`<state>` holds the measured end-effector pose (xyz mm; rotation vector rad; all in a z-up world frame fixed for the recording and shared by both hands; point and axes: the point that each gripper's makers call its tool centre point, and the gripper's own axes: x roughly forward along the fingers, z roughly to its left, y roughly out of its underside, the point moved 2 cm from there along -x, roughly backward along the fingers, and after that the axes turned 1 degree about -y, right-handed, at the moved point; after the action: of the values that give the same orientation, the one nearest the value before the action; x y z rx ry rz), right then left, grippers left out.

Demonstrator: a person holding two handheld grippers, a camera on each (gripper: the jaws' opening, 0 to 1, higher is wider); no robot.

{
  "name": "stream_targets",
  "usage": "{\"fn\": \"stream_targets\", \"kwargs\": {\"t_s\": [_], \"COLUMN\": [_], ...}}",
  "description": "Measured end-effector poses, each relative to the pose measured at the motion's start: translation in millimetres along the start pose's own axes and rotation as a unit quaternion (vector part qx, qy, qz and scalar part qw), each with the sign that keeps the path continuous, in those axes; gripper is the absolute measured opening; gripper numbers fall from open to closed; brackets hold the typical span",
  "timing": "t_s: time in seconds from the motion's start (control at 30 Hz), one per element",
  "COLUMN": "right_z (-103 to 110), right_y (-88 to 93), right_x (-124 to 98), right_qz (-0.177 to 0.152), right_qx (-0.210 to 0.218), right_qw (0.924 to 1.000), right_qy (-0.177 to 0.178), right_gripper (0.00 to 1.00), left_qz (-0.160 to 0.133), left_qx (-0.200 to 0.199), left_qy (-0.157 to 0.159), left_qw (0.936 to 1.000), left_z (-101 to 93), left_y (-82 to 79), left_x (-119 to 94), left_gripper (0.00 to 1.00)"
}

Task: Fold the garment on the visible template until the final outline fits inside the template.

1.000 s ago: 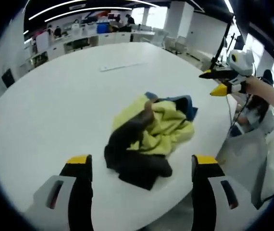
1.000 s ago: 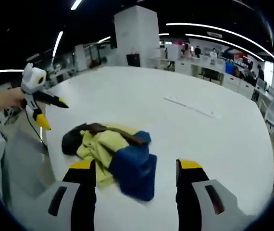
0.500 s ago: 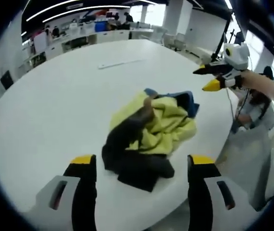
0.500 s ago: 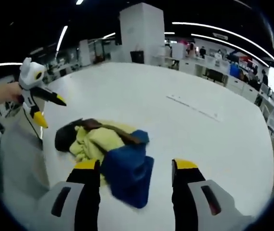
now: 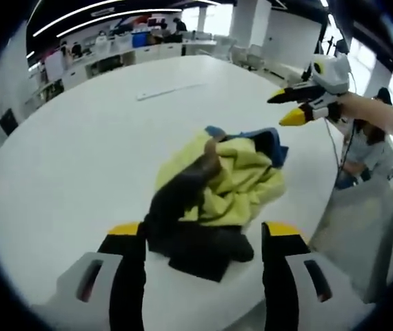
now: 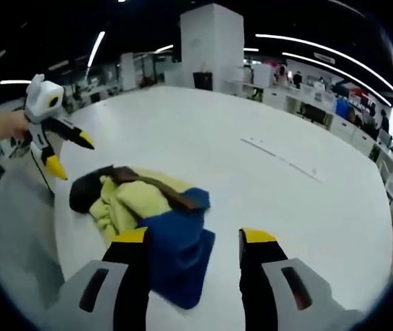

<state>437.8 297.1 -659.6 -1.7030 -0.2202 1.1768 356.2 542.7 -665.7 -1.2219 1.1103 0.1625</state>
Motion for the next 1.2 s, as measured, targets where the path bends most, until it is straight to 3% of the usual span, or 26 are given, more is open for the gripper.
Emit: {"fn": "stream_targets", "kwargs": {"t_s": [0.93, 1.2], "right_z": [-10, -11], "right_y": [-1.0, -0.8], "right_x": [44, 54], "right_qz": [0.010, 0.009], "right_qx": [-0.074, -0.084], "right_qw": [0.9967, 0.9957], "right_qy": [-0.031, -0.037], "right_gripper": [0.40, 0.36], "left_qz": [-0.003, -0.009], "left_qx": [0.054, 0.089], "left_qy": [-0.024, -0.040], "left_qw": [0.9982, 0.9952], "left_z": [8.2, 9.8], "left_y": [-8.2, -14.3], "left_x": [28, 35], "left_gripper": [0.47, 0.42]}}
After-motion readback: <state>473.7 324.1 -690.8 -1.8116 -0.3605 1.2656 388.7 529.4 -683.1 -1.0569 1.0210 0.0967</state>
